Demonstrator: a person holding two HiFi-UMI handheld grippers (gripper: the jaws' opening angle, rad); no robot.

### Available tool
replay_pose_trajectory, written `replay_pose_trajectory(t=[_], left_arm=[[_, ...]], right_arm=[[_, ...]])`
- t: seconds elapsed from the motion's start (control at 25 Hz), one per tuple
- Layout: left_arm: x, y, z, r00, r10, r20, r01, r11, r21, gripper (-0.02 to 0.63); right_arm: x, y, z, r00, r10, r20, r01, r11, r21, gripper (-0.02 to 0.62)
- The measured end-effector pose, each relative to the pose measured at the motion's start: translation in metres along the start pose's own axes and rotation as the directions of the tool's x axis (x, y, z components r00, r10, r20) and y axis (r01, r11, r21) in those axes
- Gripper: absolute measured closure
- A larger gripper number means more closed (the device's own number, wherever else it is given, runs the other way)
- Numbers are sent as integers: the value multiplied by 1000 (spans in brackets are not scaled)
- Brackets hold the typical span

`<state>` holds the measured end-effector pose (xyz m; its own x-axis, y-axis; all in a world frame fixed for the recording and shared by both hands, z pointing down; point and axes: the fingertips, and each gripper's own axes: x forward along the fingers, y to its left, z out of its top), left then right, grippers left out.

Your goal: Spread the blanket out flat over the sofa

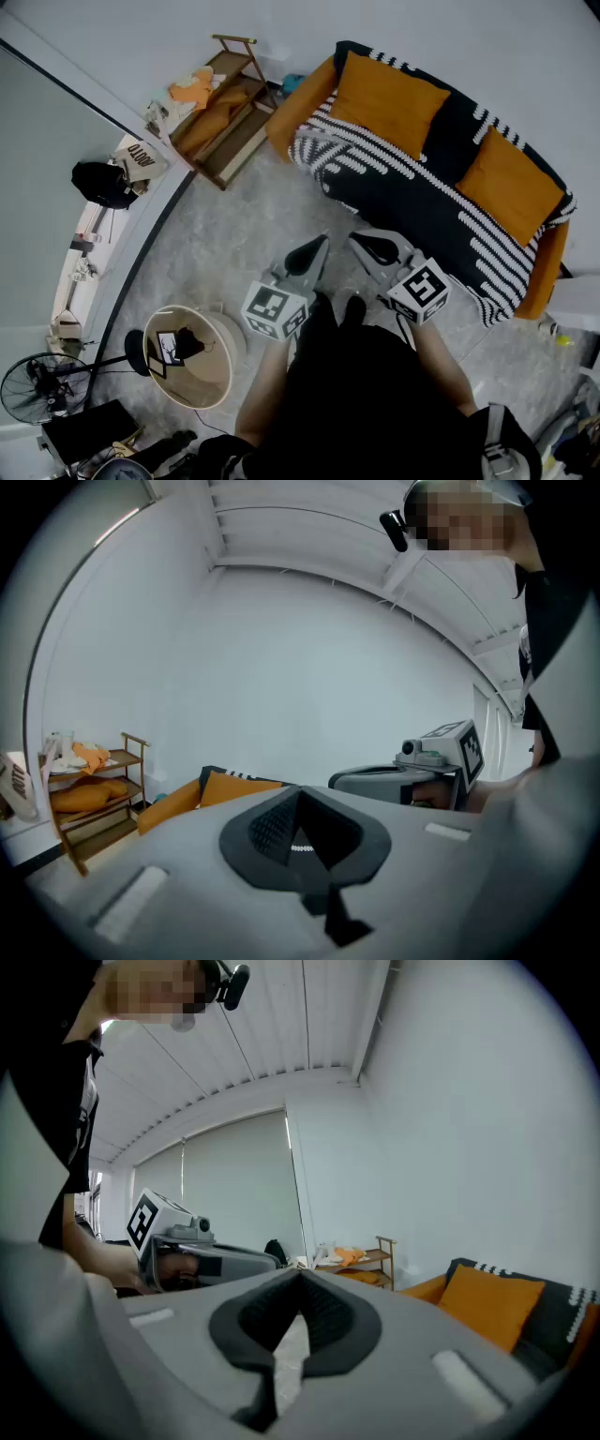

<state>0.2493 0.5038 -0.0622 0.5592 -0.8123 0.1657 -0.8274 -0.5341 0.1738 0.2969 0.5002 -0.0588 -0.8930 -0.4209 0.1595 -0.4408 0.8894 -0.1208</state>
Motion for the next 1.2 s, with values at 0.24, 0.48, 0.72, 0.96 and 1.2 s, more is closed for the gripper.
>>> replay_pose_trajectory(t=[0.24, 0.48, 0.72, 0.96, 1.2], left_arm=[[0, 0, 0, 1000, 1, -3, -1, 1000, 1, 595], [-3, 5, -1, 1000, 12, -8, -12, 1000, -4, 595], [-9, 28, -5, 999, 47, -18, -47, 999, -14, 595], [-7, 70, -5, 998, 57, -21, -57, 998, -16, 595], [-6, 139, -5, 997, 62, -39, -62, 998, -3, 595]], right_arm=[[-1, 0, 6, 999, 8, 40, -10, 999, 43, 594], [1, -1, 3, 999, 8, 35, -10, 998, 58, 593], [14, -2, -4, 1000, 6, 6, -6, 997, 82, 592], [44, -21, -12, 999, -34, -29, 37, 995, 95, 592], [100, -38, -6, 997, -69, -43, 73, 992, 102, 592]])
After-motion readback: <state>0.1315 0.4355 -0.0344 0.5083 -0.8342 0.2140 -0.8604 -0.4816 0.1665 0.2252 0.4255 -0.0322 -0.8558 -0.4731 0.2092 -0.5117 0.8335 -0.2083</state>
